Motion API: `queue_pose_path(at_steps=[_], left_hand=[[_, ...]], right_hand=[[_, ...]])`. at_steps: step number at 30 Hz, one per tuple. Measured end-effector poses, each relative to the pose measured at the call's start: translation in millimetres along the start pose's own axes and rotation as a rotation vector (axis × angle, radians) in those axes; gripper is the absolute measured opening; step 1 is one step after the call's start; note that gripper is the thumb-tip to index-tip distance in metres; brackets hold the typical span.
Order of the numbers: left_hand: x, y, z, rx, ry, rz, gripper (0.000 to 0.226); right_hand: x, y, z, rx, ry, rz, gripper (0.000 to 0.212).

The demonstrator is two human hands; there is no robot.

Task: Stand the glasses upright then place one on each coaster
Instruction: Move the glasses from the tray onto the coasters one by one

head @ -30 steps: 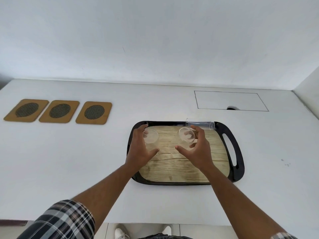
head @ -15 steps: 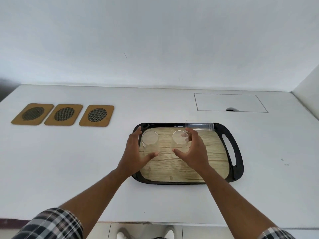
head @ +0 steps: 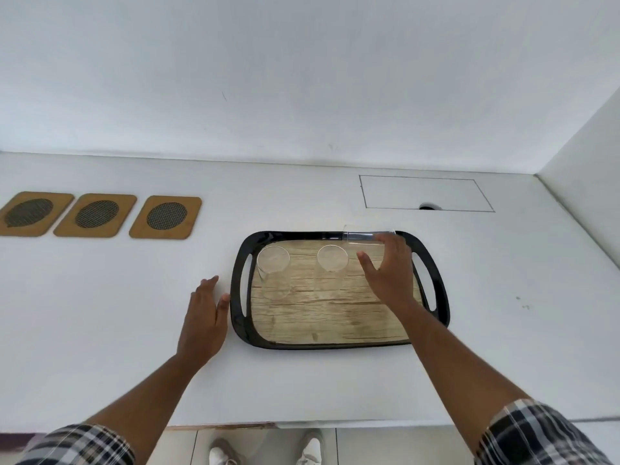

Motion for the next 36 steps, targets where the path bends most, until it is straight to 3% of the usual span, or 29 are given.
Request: queue_pose_path(at_steps=[7,12,19,29,36], left_hand=[[-5,15,-11,0.266,0.113,-0.100,0.063],[-9,19,-14,0.346,0.134,-0.134,0.065],[-9,16,-14,0.379,0.127,-0.134,0.064],[-9,20,-16,0.396,0.132,-0.124,0.064],[-9,19,-15,0.386,0.123,-0.127,0.064]], right_hand=[[46,-43,-6,-0.404,0.348,0.056,0.087],[43,-44,8,-0.419,0.230,0.140,0.083],[30,-56,-7,-0.216,0.418,0.069,0.081],[4,-40,32,0.239,0.066,-0.100,0.082],[-1,-28,59,0.248,0.042,-0.069,0.087]])
Point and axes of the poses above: each hand's wrist, its own x-axis towards the middle knuckle, its own z-axis out of the back of the hand, y = z × x, the point moved 6 cm from there along x, towards the middle knuckle, and after that the axes turned 3 degrees about -z, right-handed, at the moved point
